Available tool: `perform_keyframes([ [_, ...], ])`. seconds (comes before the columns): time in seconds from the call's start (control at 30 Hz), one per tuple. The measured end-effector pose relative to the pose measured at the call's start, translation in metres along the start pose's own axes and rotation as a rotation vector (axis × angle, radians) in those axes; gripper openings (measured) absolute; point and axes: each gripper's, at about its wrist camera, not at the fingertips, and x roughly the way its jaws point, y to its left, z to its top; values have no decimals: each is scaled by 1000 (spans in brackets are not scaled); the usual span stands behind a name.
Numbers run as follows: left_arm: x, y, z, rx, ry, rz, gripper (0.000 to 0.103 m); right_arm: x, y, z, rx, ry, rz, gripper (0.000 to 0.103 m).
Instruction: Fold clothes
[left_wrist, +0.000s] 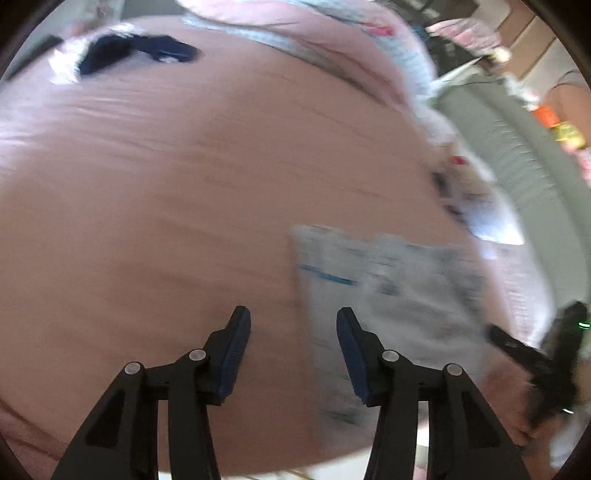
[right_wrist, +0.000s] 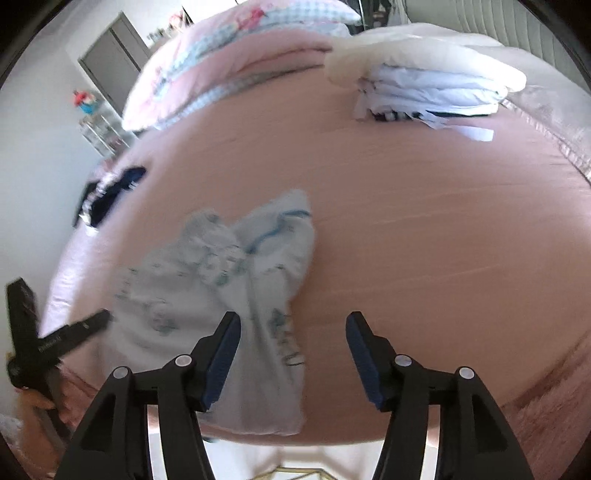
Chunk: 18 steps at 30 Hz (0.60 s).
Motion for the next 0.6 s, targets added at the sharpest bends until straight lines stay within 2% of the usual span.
perform_keyframes([
  [0.1,-7,-20,-14,106,6,-24,46,-3,3,-6,-49,28,-23,59],
  [0.13,-2,-28,-19,160,29,35,46,-1,1,-9,-62,58,-32,59],
  [0.17,4,-31,-23,199,46,126,46,2,-1,-14,-64,86,-54,59],
  [0.2,3,-30,-24,197,44,147,47,2,-6,-18,-50,96,-71,59],
  [0.33,-12,-21,-26,138,17,128,47,-20,-26,-18,50,42,-103,59],
  [0.4,-19,-17,-27,108,4,119,47,-32,-31,-21,65,25,-70,59],
  [0.43,-22,-15,-27,94,-3,114,47,-35,-29,-25,60,35,-32,59],
  [0.53,-23,-26,-41,122,39,63,47,-34,-13,-34,-14,74,-5,59],
  [0.6,-9,-32,-46,159,70,95,47,-22,-2,-36,-64,108,-36,59],
])
